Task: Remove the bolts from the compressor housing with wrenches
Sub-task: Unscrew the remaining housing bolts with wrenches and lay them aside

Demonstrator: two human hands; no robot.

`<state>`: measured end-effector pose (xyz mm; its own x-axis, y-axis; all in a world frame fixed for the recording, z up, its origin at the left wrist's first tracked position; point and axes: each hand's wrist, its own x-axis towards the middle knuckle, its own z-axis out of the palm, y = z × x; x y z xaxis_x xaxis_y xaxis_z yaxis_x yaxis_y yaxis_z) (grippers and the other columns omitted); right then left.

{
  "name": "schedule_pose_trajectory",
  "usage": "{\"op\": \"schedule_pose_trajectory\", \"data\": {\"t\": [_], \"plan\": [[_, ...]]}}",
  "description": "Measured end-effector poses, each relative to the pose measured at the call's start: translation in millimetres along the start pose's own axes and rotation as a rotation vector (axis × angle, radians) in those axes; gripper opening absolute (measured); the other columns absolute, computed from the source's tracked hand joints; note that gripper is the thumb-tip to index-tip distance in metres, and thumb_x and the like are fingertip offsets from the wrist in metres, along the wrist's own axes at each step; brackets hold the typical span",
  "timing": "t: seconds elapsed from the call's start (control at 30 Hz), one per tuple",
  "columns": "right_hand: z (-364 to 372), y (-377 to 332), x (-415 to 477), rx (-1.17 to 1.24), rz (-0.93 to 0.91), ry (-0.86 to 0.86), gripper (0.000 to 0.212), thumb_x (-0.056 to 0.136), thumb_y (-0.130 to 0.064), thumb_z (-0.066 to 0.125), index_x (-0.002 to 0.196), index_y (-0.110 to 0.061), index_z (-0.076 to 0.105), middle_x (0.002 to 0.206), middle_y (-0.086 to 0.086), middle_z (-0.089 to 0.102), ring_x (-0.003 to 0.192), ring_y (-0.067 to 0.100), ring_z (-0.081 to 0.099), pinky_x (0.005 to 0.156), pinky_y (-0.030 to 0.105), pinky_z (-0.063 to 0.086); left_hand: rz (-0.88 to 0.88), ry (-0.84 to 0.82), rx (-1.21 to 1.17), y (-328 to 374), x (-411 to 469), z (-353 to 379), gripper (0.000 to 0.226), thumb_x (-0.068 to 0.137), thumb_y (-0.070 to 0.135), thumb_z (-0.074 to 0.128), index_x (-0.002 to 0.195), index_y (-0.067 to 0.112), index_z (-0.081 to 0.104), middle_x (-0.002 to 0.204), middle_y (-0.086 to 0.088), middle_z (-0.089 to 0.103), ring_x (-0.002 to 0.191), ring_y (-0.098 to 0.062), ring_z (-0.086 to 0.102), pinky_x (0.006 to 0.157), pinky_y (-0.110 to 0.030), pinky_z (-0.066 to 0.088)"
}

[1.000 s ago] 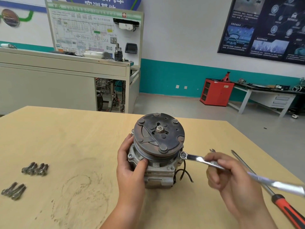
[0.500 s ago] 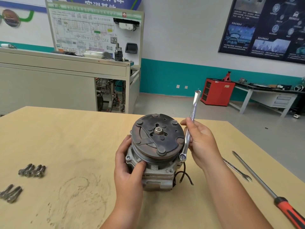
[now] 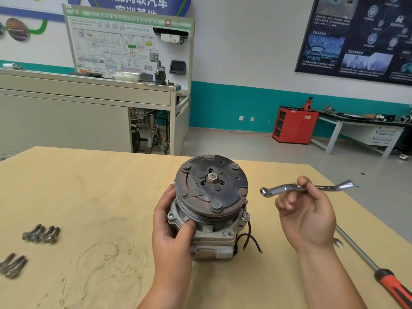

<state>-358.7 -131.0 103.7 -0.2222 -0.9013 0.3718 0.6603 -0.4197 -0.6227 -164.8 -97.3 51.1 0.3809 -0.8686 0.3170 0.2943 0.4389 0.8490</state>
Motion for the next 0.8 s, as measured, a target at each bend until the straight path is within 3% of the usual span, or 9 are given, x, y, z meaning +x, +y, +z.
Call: {"op": "schedule_pose_trajectory", "data": {"t": [0.17,0.43,0.57,0.67,0.8], "plan": [[8.1,10.3,-8.5,-0.105,-0.185,-0.026,0.043,0.088,-0.015,0.021,0.059,-0.025,0.051,0.037,-0.002,0.041,0.033,0.011,0.032,0.043,0.013,0.03,0.004,-0.007,0.004,-0.8,0.2,0.4,0.057,0.067,0.014,0.056,0.112,0.049,0.06,0.134,-0.003,0.057,0.122,-0.025,0.055,0.104,-0.057,0.041],[8.0,23.3,-9.6,-0.147,-0.08,-0.126,0.036,0.083,-0.018,0.028,0.059,-0.025,0.054,0.038,0.001,0.043,0.034,0.012,0.035,0.041,0.014,0.03,0.002,-0.005,-0.006,-1.4,0.2,-0.5,0.056,0.062,0.026,0.062,0.113,0.048,0.06,0.133,-0.004,0.057,0.122,-0.025,0.055,0.103,-0.057,0.042],[6.0,28.6,-9.9,-0.34,-0.049,-0.158,0.033,0.079,-0.018,0.031,0.055,-0.027,0.052,0.039,-0.001,0.042,0.034,0.011,0.034,0.038,0.019,0.022,0.021,-0.004,-0.007,-1.3,0.7,0.3,0.055,0.062,0.025,0.061,0.111,0.05,0.061,0.133,-0.001,0.057,0.123,-0.022,0.054,0.105,-0.055,0.041],[7.1,31.5,-9.7,-0.174,0.025,-0.095,0.038,0.086,-0.017,0.029,0.056,-0.024,0.05,0.037,-0.002,0.038,0.033,0.009,0.031,0.038,0.02,0.021,0.015,-0.003,-0.008,-1.4,1.2,0.0,0.056,0.066,0.016,0.058,0.111,0.05,0.061,0.134,-0.002,0.057,0.124,-0.023,0.053,0.105,-0.056,0.04],[6.0,24.1,-6.9,-0.084,-0.049,0.001,0.046,0.091,-0.013,0.021,0.057,-0.023,0.051,0.04,-0.002,0.039,0.035,0.01,0.032,0.04,0.013,0.029,0.0,-0.002,-0.005,0.4,0.6,0.0,0.058,0.068,0.012,0.057,0.11,0.051,0.061,0.135,-0.002,0.056,0.125,-0.024,0.053,0.105,-0.057,0.04]]}}
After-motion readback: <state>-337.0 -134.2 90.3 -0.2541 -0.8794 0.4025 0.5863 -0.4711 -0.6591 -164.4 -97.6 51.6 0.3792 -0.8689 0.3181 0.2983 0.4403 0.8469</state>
